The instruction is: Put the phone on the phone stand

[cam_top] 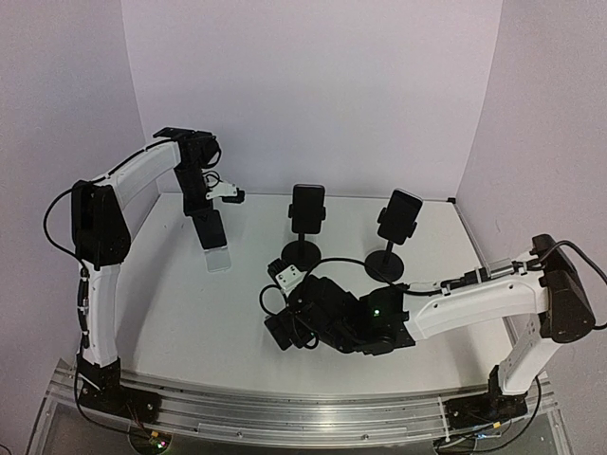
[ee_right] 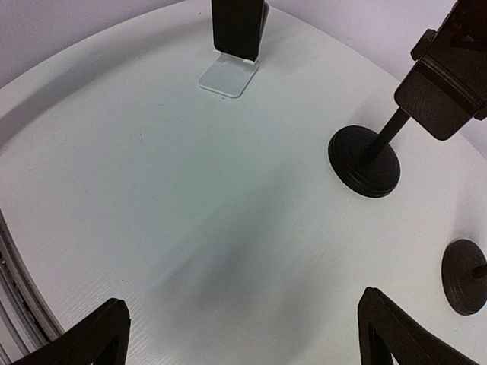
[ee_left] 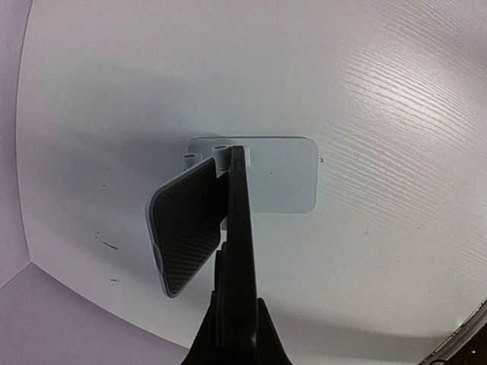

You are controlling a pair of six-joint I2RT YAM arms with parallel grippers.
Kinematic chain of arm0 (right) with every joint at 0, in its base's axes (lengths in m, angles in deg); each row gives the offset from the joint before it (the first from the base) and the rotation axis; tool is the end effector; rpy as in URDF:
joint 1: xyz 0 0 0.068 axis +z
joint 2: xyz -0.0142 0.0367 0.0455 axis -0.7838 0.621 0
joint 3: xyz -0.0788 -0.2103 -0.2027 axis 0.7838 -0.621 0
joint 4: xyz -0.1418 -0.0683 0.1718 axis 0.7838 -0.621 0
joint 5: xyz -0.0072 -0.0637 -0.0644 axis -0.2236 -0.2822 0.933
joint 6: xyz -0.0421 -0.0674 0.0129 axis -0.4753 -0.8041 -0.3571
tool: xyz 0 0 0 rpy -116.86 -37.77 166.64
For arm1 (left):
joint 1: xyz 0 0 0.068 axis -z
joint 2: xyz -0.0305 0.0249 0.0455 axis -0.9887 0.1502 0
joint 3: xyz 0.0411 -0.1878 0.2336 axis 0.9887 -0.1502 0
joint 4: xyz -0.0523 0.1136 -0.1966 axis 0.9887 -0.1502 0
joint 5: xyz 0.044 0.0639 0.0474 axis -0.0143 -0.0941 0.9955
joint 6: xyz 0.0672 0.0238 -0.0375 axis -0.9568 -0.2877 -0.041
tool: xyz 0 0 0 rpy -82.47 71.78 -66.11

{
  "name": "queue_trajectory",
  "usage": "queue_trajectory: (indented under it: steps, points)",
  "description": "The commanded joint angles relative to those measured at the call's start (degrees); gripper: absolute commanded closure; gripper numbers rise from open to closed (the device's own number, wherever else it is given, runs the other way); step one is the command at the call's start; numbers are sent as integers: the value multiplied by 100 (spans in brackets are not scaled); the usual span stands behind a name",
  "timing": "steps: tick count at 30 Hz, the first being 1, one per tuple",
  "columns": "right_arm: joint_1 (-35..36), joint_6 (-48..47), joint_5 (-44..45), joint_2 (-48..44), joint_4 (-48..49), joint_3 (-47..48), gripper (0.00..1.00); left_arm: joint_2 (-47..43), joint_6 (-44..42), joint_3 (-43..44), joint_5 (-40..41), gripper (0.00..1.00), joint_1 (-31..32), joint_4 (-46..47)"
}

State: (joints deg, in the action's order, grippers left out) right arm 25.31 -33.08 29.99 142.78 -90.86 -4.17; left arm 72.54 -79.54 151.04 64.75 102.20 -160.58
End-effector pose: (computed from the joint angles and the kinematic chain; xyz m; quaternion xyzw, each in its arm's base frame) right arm 0.1280 0.3641 0.2602 -0.3257 0.7948 0.0988 0.5024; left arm 0.4073 -0.1549 0.2783 0.6206 0.7754 0.0376 0.1103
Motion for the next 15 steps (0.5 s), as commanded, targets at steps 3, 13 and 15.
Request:
queue_trajectory:
  steps: [3,13,15]
  points:
    - [25,-18,-69,44,55,155,2,39,113,2,-28,100,-79,-220]
    - [24,-23,-152,78,54,209,2,-2,190,51,-185,97,-84,211]
    - [24,-26,-186,100,57,234,2,0,187,52,-184,94,-80,307]
